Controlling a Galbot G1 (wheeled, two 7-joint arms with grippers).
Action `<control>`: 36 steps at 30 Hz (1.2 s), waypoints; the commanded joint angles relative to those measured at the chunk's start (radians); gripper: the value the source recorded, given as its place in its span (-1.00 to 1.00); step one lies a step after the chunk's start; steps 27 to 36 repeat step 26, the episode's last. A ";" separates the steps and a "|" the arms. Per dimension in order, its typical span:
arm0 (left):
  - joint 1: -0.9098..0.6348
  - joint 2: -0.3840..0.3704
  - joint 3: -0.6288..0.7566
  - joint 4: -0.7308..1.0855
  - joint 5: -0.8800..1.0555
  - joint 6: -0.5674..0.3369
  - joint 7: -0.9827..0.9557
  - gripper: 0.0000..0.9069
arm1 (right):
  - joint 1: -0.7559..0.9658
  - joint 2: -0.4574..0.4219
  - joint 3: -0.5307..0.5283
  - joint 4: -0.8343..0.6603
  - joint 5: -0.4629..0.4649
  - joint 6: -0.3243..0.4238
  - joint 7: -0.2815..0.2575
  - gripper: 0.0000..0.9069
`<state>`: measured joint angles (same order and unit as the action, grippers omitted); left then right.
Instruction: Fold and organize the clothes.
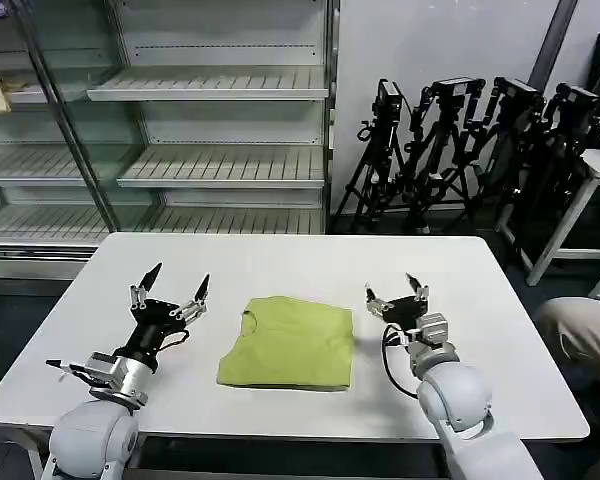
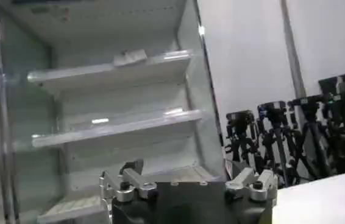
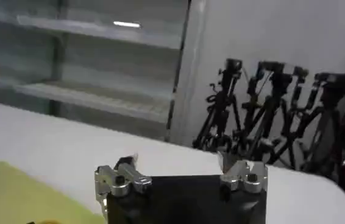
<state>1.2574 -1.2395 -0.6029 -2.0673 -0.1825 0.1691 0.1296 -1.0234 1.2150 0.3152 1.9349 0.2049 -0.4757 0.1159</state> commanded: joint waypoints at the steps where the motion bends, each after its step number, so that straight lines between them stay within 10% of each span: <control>1: -0.024 0.017 -0.015 0.113 0.055 -0.100 0.076 1.00 | -0.019 -0.035 0.089 0.077 -0.032 0.033 0.023 1.00; 11: -0.018 0.021 -0.041 0.119 0.072 -0.106 0.141 1.00 | -0.043 -0.038 0.127 0.057 -0.051 0.161 0.000 1.00; 36: -0.023 -0.009 -0.057 0.097 0.105 -0.181 0.119 1.00 | -0.062 -0.056 0.133 0.053 -0.111 0.189 -0.002 1.00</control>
